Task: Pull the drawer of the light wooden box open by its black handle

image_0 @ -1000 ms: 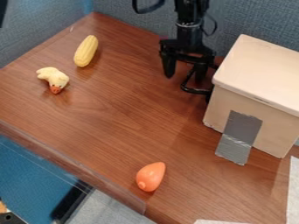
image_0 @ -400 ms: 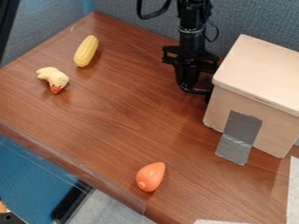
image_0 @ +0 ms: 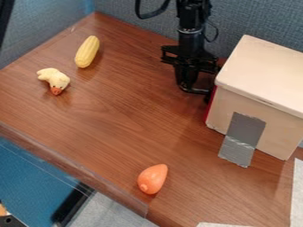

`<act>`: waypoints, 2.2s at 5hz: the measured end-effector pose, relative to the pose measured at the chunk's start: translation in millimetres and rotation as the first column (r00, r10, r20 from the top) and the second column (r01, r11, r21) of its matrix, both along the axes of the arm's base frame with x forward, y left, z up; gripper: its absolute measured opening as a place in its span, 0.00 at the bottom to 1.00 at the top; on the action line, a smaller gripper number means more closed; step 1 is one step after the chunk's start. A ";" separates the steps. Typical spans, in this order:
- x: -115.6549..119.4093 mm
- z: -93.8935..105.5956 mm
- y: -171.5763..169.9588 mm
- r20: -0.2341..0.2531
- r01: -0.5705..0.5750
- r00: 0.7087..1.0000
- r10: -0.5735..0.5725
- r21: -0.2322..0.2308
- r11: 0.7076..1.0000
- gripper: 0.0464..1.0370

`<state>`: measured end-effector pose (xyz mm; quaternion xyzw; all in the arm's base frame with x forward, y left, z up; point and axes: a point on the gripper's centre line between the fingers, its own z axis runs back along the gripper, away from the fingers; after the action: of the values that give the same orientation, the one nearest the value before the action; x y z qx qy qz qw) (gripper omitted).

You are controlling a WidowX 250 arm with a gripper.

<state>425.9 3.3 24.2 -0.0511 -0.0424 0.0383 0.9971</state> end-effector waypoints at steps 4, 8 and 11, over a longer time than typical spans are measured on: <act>-19.0 9.0 55.5 -0.014 -0.059 0.998 0.060 0.065 0.996 0.08; -26.6 10.8 91.5 -0.024 -0.080 0.996 0.082 0.097 0.992 0.08; -26.3 15.4 102.4 -0.016 -0.065 0.998 0.067 0.092 0.994 0.65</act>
<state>399.6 105.7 39.6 -0.0039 -0.0360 0.0696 0.9969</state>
